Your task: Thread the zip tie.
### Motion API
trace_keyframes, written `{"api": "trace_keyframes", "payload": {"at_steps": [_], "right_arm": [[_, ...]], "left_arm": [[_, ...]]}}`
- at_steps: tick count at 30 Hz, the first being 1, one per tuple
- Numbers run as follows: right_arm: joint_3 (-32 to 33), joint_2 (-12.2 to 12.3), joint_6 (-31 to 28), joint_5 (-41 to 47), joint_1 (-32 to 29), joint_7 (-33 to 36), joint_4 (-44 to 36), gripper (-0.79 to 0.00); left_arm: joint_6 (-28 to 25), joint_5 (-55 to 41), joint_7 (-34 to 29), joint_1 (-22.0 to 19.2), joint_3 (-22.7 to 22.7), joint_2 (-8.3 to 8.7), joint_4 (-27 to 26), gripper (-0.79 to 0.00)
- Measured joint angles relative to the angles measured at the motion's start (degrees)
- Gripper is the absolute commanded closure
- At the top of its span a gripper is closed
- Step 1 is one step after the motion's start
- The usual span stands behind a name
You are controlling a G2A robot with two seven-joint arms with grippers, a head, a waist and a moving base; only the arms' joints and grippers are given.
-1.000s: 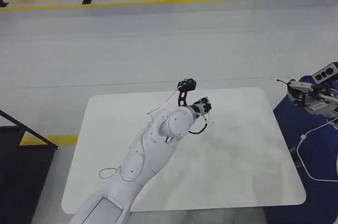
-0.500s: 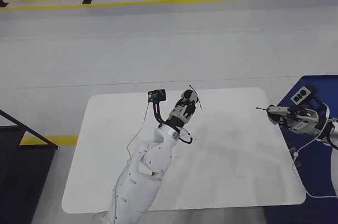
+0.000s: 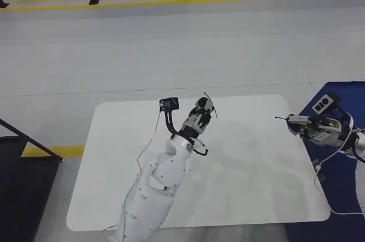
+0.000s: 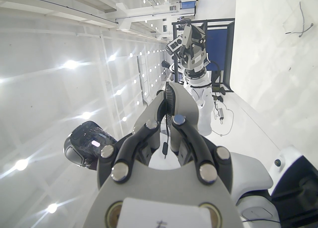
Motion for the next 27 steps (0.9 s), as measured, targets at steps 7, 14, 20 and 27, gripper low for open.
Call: {"api": "trace_keyframes", "payload": {"at_steps": [7, 14, 20, 27], "right_arm": [[-7.9, -0.7, -1.2, -2.4, -3.8, -8.5, -9.4, 0.000], [-13.3, -1.0, -1.6, -3.3, -4.6, -12.5, -11.6, 0.000], [-13.3, -1.0, -1.6, -3.3, -4.6, -12.6, -11.6, 0.000], [-13.9, -1.0, -2.9, -3.7, -5.4, -12.1, -13.1, 0.000]], "left_arm": [[-14.7, 8.9, 9.3, 8.0, 3.0, 1.24, -7.9, 0.000], [-17.6, 11.6, 14.2, 12.8, 0.9, 2.16, -12.9, 0.000], [-17.5, 11.7, 14.0, 12.8, 0.9, 2.15, -12.8, 0.000], [-17.5, 11.7, 13.9, 12.8, 0.9, 2.16, -12.8, 0.000]]}}
